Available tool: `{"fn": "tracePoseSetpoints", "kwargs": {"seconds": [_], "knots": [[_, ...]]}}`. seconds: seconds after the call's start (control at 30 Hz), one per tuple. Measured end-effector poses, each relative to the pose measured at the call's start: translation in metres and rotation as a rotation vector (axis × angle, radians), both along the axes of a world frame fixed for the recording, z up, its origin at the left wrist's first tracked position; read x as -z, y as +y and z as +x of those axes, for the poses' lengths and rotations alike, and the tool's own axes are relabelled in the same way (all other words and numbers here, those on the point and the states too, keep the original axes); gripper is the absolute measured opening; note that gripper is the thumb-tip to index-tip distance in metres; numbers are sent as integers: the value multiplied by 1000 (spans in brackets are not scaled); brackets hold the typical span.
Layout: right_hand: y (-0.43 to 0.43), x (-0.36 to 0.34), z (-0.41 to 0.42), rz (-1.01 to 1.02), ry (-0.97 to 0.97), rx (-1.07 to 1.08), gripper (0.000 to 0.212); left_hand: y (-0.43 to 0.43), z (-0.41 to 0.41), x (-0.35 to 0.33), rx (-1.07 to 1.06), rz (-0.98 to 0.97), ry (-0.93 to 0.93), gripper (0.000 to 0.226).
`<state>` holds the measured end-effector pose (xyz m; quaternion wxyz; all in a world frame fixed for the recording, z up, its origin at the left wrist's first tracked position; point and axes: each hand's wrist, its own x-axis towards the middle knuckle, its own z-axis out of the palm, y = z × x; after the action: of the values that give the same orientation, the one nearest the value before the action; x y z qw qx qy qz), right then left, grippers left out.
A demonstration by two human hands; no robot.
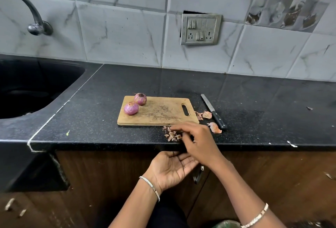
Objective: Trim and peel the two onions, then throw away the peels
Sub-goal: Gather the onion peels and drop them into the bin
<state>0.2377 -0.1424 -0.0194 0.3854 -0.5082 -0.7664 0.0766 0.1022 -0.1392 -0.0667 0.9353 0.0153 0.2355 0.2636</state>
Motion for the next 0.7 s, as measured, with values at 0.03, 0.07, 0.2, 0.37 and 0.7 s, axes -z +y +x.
{"fn": "tracePoseSetpoints", "kwargs": {"seconds": [0.03, 0.07, 0.2, 0.37, 0.7], "knots": [[1, -2, 2, 38, 29, 39, 41, 1, 0, 0, 4, -11, -2, 59], [3, -3, 5, 61, 46, 68, 42, 1, -1, 1, 6, -22, -11, 59], [9, -4, -7, 21, -77, -27, 39, 1, 1, 1, -13, -24, -49, 59], [22, 3, -32, 50, -392, -167, 34, -3, 1, -2, -21, 5, -114, 49], [-3, 6, -2, 210, -252, 43, 20, -3, 14, -1, 73, -1, -33, 61]]}}
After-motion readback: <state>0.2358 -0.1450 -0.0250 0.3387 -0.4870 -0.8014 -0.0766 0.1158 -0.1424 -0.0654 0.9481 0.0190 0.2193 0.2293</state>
